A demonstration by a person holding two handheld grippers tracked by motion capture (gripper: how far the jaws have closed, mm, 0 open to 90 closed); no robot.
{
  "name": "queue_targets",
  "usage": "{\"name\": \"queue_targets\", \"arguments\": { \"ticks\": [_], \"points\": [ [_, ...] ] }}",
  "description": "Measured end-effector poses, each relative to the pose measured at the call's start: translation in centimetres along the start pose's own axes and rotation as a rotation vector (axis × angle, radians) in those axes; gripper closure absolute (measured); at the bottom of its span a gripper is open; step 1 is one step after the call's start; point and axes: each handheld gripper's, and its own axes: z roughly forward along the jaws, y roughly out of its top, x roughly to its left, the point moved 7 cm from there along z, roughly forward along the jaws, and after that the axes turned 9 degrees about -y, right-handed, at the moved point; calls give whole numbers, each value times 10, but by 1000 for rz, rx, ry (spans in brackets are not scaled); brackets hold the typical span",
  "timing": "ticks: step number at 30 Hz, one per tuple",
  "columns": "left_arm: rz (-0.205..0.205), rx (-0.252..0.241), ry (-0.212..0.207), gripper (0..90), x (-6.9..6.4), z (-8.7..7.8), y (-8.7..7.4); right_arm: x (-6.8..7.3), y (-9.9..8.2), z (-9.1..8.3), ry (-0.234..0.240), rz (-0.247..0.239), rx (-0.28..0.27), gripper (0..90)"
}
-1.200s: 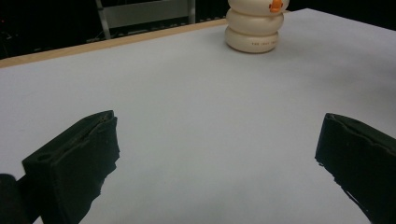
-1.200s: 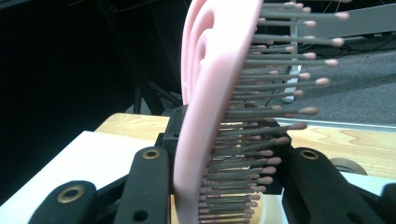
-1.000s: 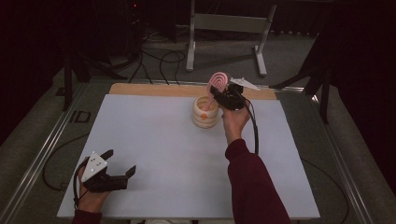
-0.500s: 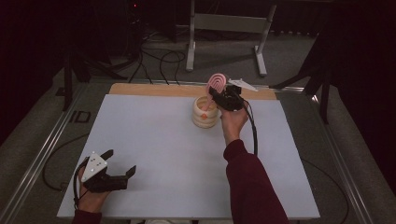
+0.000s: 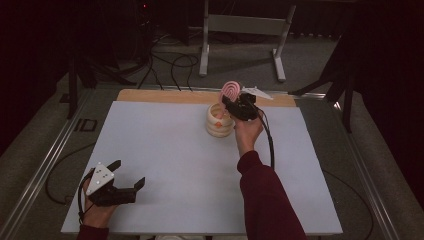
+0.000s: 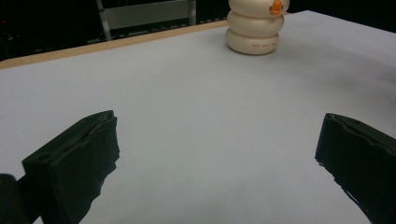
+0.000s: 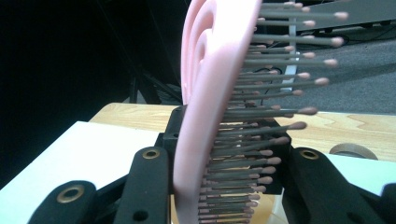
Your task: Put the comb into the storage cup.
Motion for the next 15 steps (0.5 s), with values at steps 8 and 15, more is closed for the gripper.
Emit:
{"name": "queue_targets", "arguments": {
  "ticks": [8, 15],
  "points": [
    [0, 1, -1, 1, 0, 1, 0, 0, -3, 1, -2, 5, 3, 640],
    [0, 1, 0, 1, 0, 1, 0, 1, -4, 2, -4, 4, 5, 640]
  ]
}}
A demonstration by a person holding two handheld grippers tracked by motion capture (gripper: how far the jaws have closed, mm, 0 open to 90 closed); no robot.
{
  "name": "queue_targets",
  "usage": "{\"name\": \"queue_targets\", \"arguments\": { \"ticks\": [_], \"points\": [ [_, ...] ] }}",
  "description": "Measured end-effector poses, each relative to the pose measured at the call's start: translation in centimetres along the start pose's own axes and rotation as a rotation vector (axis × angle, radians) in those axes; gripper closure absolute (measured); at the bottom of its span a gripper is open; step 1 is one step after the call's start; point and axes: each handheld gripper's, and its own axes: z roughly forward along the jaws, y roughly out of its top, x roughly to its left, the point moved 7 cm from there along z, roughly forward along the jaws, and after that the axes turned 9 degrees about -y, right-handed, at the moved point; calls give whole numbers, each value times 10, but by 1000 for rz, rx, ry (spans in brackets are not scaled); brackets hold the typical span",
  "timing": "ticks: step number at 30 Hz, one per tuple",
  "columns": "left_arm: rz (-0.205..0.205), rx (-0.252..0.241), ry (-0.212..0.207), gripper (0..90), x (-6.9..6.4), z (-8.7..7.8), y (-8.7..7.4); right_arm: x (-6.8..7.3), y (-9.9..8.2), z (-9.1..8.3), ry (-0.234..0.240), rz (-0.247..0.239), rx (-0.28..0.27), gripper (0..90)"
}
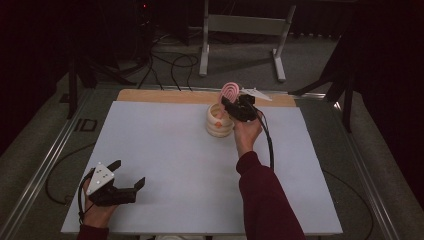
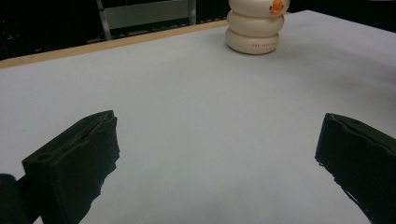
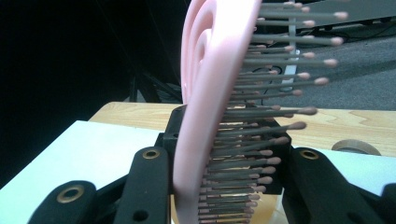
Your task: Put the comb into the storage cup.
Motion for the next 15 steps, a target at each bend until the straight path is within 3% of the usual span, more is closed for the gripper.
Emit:
{"name": "queue_targets", "arguments": {
  "ticks": [15],
  "points": [
    [0, 0, 2, 1, 0, 0, 0, 3, -3, 2, 4, 1, 4, 639]
  ]
}}
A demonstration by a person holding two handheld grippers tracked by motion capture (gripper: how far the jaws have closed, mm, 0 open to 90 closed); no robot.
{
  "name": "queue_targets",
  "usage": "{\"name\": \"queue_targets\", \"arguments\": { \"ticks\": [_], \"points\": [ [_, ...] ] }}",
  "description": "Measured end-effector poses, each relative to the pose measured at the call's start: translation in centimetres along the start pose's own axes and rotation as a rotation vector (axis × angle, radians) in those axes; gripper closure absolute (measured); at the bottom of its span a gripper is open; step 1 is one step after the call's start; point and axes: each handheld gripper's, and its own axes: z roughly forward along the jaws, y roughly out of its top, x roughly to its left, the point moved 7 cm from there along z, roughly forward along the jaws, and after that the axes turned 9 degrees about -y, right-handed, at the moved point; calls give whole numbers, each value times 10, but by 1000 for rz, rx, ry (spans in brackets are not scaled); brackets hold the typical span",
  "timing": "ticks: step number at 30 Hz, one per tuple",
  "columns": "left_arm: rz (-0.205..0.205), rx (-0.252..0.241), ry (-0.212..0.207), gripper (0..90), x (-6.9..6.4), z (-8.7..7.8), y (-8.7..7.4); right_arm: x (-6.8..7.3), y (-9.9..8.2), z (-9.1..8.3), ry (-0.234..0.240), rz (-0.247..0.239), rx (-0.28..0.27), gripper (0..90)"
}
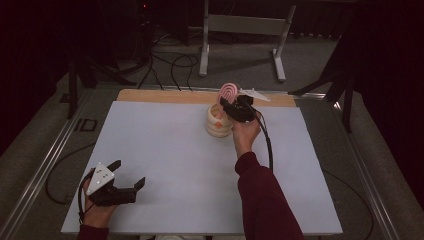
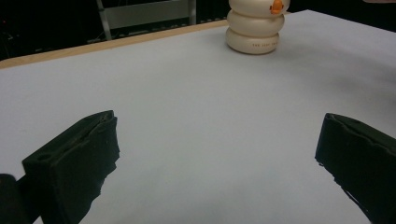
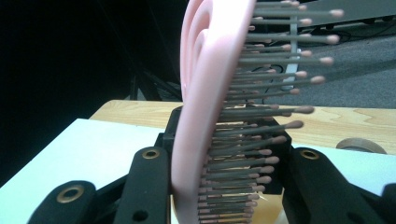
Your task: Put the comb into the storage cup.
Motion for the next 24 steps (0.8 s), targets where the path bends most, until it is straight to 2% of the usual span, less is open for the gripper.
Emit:
{"name": "queue_targets", "arguments": {
  "ticks": [14, 24],
  "points": [
    [1, 1, 2, 0, 0, 0, 0, -1, -2, 0, 7, 6, 0, 636],
    [1, 1, 4, 1, 0, 0, 0, -4, -3, 1, 10, 31, 3, 633]
  ]
}}
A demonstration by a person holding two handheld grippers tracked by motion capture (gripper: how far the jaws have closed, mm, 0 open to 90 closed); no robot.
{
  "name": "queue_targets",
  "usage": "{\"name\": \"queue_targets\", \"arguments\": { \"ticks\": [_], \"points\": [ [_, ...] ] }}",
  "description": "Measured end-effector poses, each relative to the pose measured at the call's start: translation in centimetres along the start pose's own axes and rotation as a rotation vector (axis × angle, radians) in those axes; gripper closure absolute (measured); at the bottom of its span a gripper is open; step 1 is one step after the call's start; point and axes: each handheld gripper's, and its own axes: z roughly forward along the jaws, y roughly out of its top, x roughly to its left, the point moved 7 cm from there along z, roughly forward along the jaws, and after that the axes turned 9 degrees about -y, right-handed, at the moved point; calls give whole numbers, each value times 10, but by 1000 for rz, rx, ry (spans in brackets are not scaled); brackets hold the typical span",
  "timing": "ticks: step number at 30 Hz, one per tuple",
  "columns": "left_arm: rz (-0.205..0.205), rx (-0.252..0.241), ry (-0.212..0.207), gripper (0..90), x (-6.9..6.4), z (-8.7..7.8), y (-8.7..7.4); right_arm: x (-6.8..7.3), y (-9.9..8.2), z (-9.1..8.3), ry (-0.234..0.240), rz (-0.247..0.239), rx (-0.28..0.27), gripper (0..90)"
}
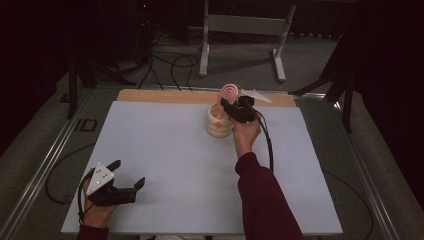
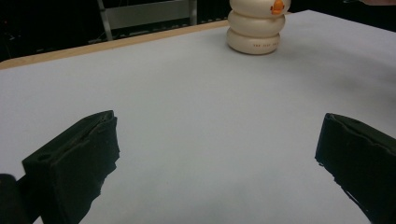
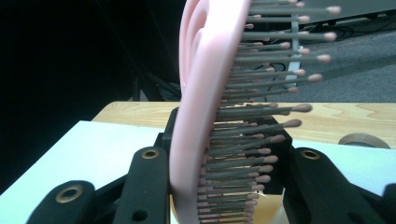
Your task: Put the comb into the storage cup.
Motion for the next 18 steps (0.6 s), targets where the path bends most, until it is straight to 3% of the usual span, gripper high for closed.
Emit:
{"name": "queue_targets", "arguments": {
  "ticks": [18],
  "points": [
    [2, 4, 0, 1, 0, 1, 0, -10, -1, -1, -6, 35, 5, 633]
  ]
}}
